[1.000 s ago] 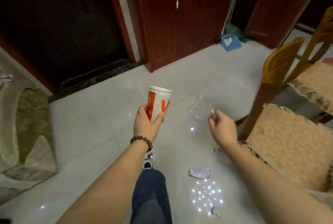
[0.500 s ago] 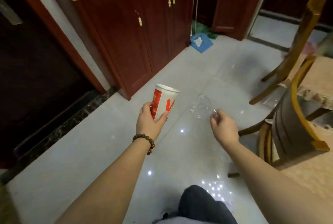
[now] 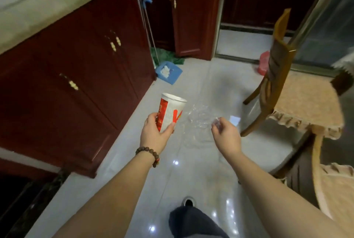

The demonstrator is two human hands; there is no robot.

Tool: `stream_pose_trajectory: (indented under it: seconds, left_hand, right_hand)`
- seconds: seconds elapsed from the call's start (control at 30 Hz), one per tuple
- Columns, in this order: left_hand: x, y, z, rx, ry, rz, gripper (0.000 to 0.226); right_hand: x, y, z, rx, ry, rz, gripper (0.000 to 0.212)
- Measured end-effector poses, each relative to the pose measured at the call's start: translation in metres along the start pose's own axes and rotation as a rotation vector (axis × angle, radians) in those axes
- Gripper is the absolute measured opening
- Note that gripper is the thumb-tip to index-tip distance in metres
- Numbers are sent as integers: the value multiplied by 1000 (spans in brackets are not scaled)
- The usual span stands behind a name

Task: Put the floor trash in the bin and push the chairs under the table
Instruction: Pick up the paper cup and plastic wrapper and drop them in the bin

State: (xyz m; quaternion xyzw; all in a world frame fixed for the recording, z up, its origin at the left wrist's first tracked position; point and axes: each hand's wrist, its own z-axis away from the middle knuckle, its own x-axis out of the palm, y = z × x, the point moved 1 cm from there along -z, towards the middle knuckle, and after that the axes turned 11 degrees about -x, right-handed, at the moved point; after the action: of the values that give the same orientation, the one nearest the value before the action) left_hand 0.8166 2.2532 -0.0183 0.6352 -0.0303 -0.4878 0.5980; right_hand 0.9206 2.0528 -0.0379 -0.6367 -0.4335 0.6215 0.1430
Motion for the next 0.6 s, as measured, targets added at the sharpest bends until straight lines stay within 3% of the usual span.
stream_pose_trajectory:
  seconds: [0.6]
  left_hand:
    - [143,195,-427,129,-213,18,56]
  right_hand:
    - [39,81,-419,266,241,45,18]
